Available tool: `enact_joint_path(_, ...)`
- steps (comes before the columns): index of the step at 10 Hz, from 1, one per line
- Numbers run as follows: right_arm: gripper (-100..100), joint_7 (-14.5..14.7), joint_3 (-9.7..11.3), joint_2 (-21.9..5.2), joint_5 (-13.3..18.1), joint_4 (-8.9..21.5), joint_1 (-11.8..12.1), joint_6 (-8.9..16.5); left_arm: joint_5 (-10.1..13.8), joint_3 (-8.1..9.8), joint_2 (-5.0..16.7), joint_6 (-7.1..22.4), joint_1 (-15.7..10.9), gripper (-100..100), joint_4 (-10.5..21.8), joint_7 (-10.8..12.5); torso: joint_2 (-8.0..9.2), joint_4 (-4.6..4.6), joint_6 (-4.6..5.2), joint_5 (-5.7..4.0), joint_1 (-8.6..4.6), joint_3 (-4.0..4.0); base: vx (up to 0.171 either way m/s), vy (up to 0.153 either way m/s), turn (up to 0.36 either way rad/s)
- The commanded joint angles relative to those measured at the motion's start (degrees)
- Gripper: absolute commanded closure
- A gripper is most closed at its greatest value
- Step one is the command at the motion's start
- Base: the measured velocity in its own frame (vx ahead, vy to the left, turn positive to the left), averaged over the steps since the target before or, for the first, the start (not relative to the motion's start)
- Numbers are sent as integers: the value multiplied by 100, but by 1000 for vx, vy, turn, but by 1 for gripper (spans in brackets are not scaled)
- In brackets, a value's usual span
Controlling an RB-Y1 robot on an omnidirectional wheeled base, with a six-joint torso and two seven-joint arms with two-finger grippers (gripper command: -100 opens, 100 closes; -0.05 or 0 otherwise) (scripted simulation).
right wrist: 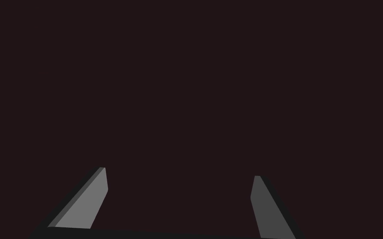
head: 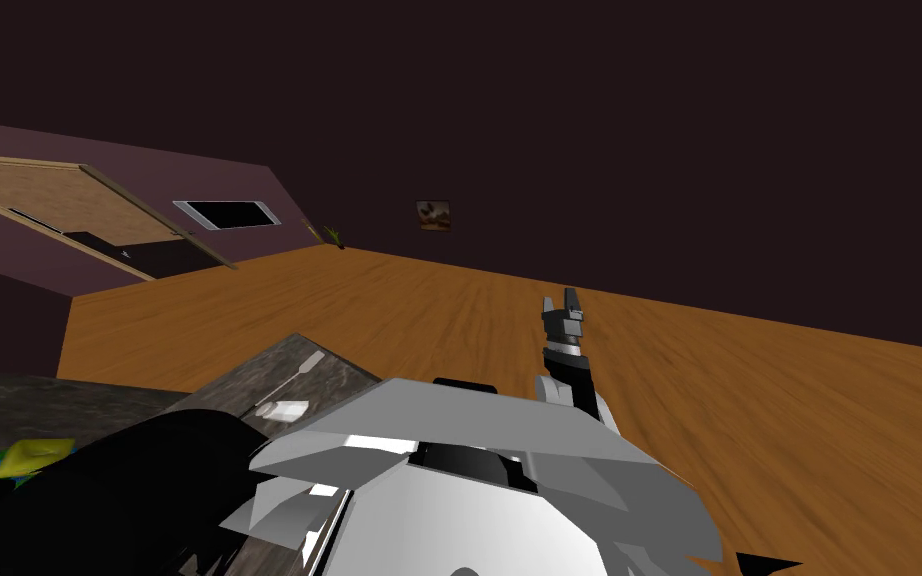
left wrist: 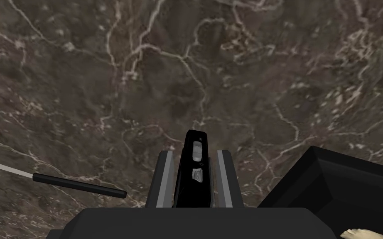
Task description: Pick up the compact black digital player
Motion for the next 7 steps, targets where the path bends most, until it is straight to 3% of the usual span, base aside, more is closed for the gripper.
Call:
enact_joint_path(1, 0, 0, 0, 0, 0, 0, 0, 0, 286, -14, 286, 247, -192, 100, -286, -286, 0, 0, 0, 0, 0, 0, -60, 42, 27)
enact_joint_path(2, 0, 0, 0, 0, 0, 0, 0, 0, 479, -14, 337, 247, -192, 100, -546, -410, 2, -1, 5, -7, 4, 0, -73, 45, -10)
enact_joint_path(3, 0, 0, 0, 0, 0, 0, 0, 0, 479, -14, 337, 247, -192, 100, -702, -410, 7, 0, 2, -4, 3, 3, -38, 29, -11)
enact_joint_path(4, 0, 0, 0, 0, 0, 0, 0, 0, 764, -28, 635, 484, -367, 100, -912, -705, 2, 0, -2, -2, -4, 1, -78, 54, 26)
enact_joint_path(5, 0, 0, 0, 0, 0, 0, -1, 0, 901, -28, 668, 484, -367, 100, -1050, -822, 11, 0, 1, -8, 6, 5, -77, 53, -5)
enact_joint_path(7, 0, 0, 0, 0, 0, 0, 0, 0, 938, -28, 668, 484, -367, 100, -1303, -822, 0, -1, -3, -3, -5, 0, -13, 17, -4)
